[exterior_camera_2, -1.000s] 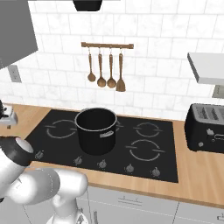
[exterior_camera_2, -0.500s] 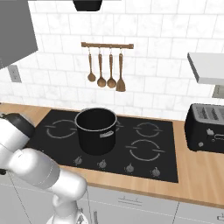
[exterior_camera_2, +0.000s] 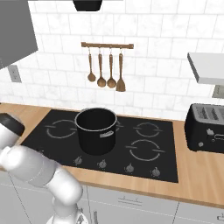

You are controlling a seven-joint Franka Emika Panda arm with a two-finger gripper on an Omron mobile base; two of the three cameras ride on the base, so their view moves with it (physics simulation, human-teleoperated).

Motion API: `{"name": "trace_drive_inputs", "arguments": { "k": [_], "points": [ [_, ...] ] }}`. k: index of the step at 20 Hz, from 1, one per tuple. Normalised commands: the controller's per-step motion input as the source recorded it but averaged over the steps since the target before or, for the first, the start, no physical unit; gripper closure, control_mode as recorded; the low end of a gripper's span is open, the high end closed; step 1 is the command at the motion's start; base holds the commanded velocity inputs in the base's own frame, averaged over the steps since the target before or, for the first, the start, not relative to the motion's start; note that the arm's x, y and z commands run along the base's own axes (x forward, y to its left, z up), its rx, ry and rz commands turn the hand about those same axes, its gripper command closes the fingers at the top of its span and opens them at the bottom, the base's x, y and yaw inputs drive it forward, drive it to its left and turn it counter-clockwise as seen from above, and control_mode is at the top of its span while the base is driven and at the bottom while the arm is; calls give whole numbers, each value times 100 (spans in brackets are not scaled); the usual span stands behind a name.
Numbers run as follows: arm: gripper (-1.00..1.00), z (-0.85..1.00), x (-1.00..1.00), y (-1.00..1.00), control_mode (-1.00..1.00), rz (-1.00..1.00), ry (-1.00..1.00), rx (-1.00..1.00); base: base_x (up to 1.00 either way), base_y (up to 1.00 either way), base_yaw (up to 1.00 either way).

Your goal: Pick the kettle from the counter and place it on a stove burner. Then turn the burner on.

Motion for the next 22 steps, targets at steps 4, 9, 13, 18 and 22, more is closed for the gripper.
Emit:
{"name": "trace_drive_inputs", "arguments": {
  "k": [4, 9, 13, 18, 22],
  "points": [
    [-100, 0, 39, 44, -100, -16, 0, -1, 0, 0, 0],
    [-100, -12, 28, 17, -100, -10, 0, -1, 0, 0, 0],
    [-100, -34, -1, 0, -100, -1, 0, -2, 0, 0, 0],
    [-100, -18, -4, 0, -100, 0, 0, 0, 0, 0, 0],
    [-100, -20, 2, -1, -100, 0, -5, 0, 0, 0, 0]
  ]
}}
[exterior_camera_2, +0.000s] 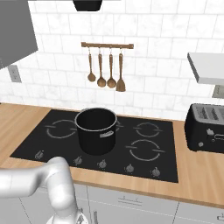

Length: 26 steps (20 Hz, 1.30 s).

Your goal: Pick the kettle from the counter and place it on a stove burner. Then turn the burner on.

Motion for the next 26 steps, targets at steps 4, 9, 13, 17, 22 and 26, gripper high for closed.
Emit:
{"name": "trace_drive_inputs", "arguments": {
  "k": [4, 9, 13, 17, 22, 26],
  "points": [
    [-100, -35, 17, -5, -100, 0, -9, 0, 0, 0, 0],
    [-100, -20, 25, -3, -100, 0, -7, 0, 0, 0, 0],
    [-100, -3, 24, 0, -100, 0, -2, 0, 0, 0, 0],
    [-100, -1, 15, 0, -100, 0, 0, 0, 0, 0, 0],
    [100, -1, 0, -2, -100, 0, 0, 0, 0, 0, 0],
    [100, -3, 0, -4, -100, 0, 0, 0, 0, 0, 0]
  ]
}}
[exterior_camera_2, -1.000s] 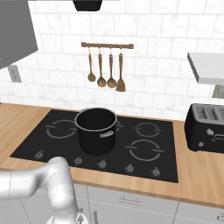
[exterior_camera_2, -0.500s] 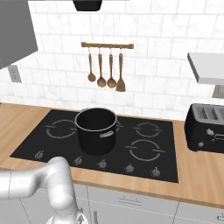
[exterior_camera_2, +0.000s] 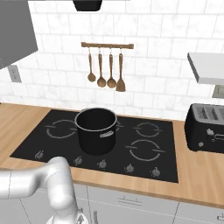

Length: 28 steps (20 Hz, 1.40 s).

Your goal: Pick the kettle from the counter and place it on a stove burner. Then turn the burner on.

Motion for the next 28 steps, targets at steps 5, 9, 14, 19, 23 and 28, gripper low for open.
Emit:
{"name": "trace_drive_inputs", "arguments": {
  "k": [5, 9, 14, 19, 23, 28],
  "points": [
    [100, 0, -2, 0, -100, 0, 0, 0, 0, 0, 0],
    [100, 16, -64, 0, -100, 0, -12, 0, 0, 0, 0],
    [100, 39, -66, -14, -100, 0, -17, 0, 0, 0, 0],
    [100, 37, -19, -44, -100, -4, -10, 0, 0, 0, 0],
    [100, 19, -1, -79, -100, -12, 0, 0, 0, 0, 0],
    [100, 7, -9, -80, -100, -13, 0, 0, 0, 0, 0]
  ]
}}
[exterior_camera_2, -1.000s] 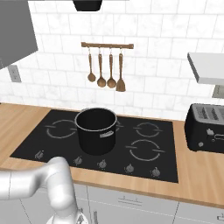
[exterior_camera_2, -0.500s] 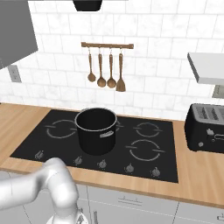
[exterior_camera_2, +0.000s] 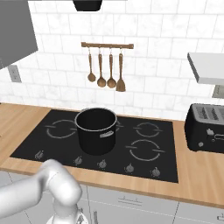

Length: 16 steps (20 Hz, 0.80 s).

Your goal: Pick the kettle from the counter and place it on a stove burner. Then turn the burner on.

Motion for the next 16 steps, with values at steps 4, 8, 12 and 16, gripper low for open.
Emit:
{"name": "trace_drive_inputs", "arguments": {
  "k": [4, 8, 12, 16],
  "points": [
    [100, 8, -7, -70, -100, -10, -5, 0, 0, 0, 0],
    [100, 17, 0, -74, -100, -8, -19, -4, 0, 0, 0],
    [100, 17, 0, -78, -100, -8, -21, -7, 0, 0, 0],
    [100, 13, 0, -82, -100, -7, -10, -5, 0, 0, 0]
  ]
}}
